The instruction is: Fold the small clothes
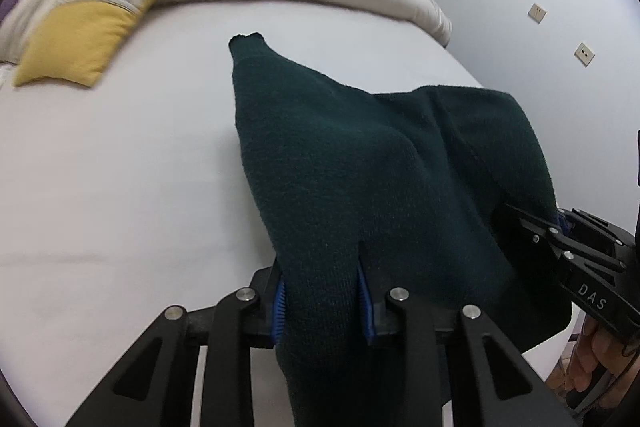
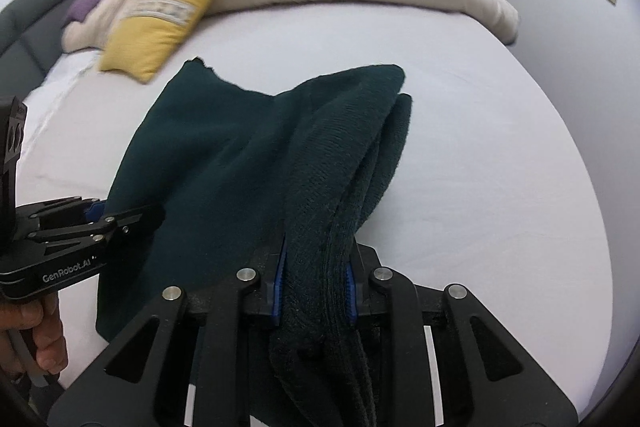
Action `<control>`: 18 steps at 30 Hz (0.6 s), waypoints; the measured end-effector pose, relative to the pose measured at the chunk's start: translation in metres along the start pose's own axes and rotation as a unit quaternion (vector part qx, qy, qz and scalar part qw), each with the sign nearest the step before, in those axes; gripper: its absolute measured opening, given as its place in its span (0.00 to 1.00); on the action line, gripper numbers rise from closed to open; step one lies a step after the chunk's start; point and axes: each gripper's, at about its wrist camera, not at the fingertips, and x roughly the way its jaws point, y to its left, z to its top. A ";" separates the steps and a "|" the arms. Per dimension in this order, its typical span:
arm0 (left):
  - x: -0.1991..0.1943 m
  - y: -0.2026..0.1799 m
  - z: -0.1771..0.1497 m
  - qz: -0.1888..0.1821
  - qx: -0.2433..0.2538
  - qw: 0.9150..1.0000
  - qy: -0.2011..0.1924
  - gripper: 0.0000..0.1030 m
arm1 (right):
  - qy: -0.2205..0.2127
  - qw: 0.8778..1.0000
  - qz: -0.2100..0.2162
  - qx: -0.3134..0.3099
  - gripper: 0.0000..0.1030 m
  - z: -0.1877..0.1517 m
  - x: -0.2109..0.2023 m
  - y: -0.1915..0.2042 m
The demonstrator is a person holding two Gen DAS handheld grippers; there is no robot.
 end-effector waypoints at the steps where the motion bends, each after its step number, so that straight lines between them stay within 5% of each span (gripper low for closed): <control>1: -0.011 0.004 -0.004 0.003 0.001 1.000 -0.004 0.30 | -0.004 1.000 0.009 -0.005 0.20 -0.002 -0.009 0.013; 9: -0.088 0.059 -0.055 0.027 -0.007 0.999 -0.035 0.31 | -0.022 0.997 0.065 -0.039 0.20 -0.023 -0.058 0.110; 18: -0.087 0.100 -0.097 0.030 -0.031 0.999 -0.023 0.31 | 0.006 0.995 0.101 -0.023 0.20 -0.067 -0.028 0.163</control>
